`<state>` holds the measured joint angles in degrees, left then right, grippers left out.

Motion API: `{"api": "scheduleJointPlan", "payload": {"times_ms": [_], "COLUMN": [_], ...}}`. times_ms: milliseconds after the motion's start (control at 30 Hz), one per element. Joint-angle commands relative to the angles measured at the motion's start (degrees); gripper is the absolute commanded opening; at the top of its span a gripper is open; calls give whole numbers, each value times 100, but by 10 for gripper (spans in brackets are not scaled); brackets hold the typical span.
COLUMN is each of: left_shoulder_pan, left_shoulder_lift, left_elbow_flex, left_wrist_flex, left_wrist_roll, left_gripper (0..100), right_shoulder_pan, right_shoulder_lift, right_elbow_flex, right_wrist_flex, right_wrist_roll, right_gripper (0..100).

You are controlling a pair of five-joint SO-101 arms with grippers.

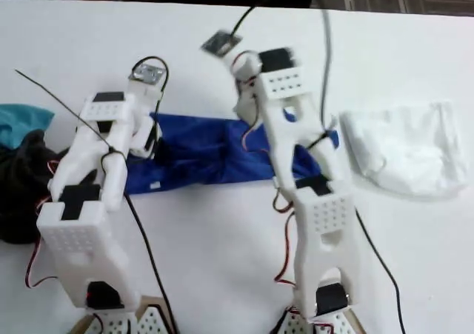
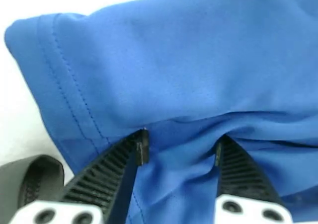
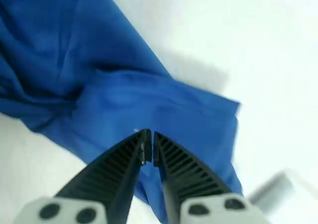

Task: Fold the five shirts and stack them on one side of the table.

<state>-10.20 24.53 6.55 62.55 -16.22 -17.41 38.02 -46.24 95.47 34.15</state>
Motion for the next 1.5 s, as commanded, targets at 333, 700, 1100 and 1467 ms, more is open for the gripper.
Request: {"api": "scheduleJointPlan", "payload": {"times_ms": [333, 700, 1100, 1467], "left_shoulder_pan": [26, 35, 35, 62], "left_shoulder_lift": [-44, -44, -44, -404], "left_elbow_flex": [-4, -4, -4, -637], "left_wrist_flex": [-281, -281, -281, 624], "left_wrist_roll": [-44, -44, -44, -9], "left_gripper": [229, 229, 229, 229], "right_shoulder_pan": [1279, 2176, 1886, 1912], "right_shoulder_lift": [-488, -725, -2246, -3477], "right_elbow_flex": [2110, 3543, 4545, 4554], "right_wrist_flex": [-646, -1033, -1095, -1525], "right_wrist_roll": [44, 466, 993, 624], "right_gripper": [21, 22, 22, 22]}}
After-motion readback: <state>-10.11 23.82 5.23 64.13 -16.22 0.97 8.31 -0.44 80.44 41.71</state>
